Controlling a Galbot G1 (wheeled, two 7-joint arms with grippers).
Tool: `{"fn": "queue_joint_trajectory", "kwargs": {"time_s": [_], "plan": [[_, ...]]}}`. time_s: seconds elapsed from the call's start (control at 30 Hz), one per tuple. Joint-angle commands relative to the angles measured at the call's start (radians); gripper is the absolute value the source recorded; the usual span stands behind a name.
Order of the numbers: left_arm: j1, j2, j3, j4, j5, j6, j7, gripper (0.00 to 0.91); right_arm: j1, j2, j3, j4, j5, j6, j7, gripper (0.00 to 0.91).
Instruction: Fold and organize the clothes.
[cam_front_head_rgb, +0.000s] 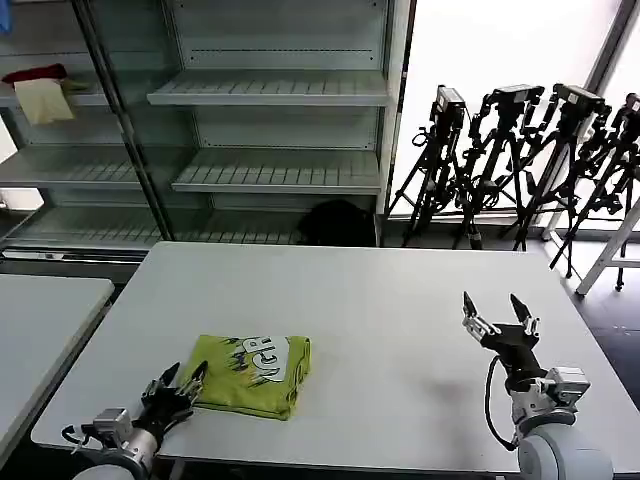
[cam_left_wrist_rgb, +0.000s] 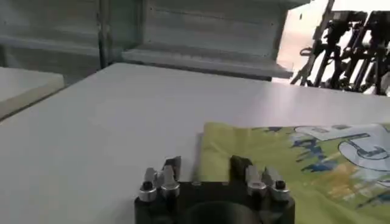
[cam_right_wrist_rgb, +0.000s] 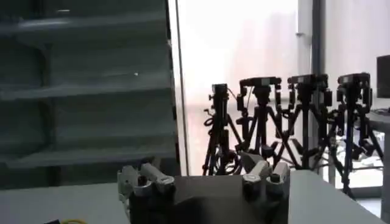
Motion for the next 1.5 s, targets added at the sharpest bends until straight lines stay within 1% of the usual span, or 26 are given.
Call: {"fn": "queue_joint_trajectory", "kwargs": {"time_s": [0.03,0.2,0.33,0.5,0.63,0.7,0.8,0.87,1.03,1.07,1.13,1.23,1.37,1.47,1.5], "plan": [[0.005,-0.004,0.014,0.011,-0.004,-0.005,0.005,0.01,0.002,0.001,0.002,0.001,0.001,0.001,0.001,0.907],[0.008,-0.008,0.009,0.001,-0.084,-0.04,0.008,0.01,0.003,0.002,0.001,0.0,0.0,0.0,0.003,0.907],[0.005,-0.013,0.0,-0.006,-0.103,-0.071,0.019,0.0,0.004,0.001,0.002,0.004,0.0,-0.002,0.004,0.907],[0.005,-0.009,-0.036,-0.022,-0.075,-0.148,0.041,0.0,0.0,0.001,0.005,0.006,0.001,-0.002,0.005,0.907],[0.012,0.011,-0.094,-0.036,0.021,-0.224,0.074,0.0,-0.001,-0.002,0.009,0.005,0.005,-0.001,0.006,0.907],[0.008,0.029,-0.139,-0.038,0.073,-0.244,0.09,0.0,0.0,-0.003,0.01,0.004,0.007,-0.001,0.007,0.907],[-0.014,0.07,-0.229,-0.022,0.098,-0.246,0.116,0.0,0.0,-0.004,0.008,0.004,0.008,-0.001,0.007,0.907],[-0.033,0.118,-0.278,0.004,0.125,-0.248,0.133,0.0,-0.002,-0.004,0.008,0.003,0.01,0.001,0.007,0.907],[-0.078,0.27,-0.391,0.077,0.22,-0.281,0.174,0.0,-0.009,-0.006,0.011,-0.002,0.018,0.006,0.007,0.907],[-0.081,0.281,-0.407,0.087,0.22,-0.281,0.175,0.0,-0.01,-0.007,0.012,-0.002,0.019,0.007,0.007,0.907],[-0.095,0.343,-0.446,0.101,0.219,-0.275,0.184,0.0,-0.013,-0.01,0.015,-0.006,0.025,0.009,0.007,0.907],[-0.111,0.399,-0.483,0.095,0.227,-0.253,0.188,0.0,-0.013,-0.011,0.017,-0.012,0.029,0.011,0.008,0.907],[-0.13,0.423,-0.484,0.036,0.289,-0.233,0.198,0.0,-0.014,-0.008,0.017,-0.018,0.033,0.015,0.007,0.907],[-0.132,0.392,-0.432,-0.05,0.378,-0.231,0.218,0.0,-0.02,-0.008,0.016,-0.031,0.034,0.026,0.006,0.907],[-0.123,0.372,-0.405,-0.079,0.443,-0.238,0.222,0.0,-0.021,-0.008,0.017,-0.033,0.035,0.027,0.006,0.907]]}}
